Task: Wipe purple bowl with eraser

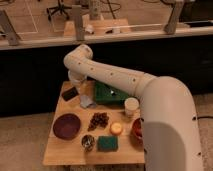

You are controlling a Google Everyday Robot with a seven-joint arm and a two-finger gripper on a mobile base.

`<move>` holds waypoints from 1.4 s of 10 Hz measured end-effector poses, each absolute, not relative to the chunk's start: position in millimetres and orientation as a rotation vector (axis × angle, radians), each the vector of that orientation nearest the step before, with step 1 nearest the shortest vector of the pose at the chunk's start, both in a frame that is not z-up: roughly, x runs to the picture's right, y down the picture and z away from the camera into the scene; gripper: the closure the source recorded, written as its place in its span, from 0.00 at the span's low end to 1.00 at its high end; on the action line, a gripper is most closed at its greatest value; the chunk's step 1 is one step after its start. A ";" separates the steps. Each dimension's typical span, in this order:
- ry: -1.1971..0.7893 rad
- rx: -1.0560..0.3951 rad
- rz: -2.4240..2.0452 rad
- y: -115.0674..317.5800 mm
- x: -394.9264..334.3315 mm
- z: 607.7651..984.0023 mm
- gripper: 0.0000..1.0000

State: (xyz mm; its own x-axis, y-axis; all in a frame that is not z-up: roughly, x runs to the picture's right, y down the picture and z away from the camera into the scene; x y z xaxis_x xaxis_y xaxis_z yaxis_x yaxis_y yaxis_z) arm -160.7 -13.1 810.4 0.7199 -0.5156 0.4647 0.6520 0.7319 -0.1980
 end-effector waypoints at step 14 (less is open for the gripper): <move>-0.226 -0.486 -0.954 150.1 -203.3 747.6 0.85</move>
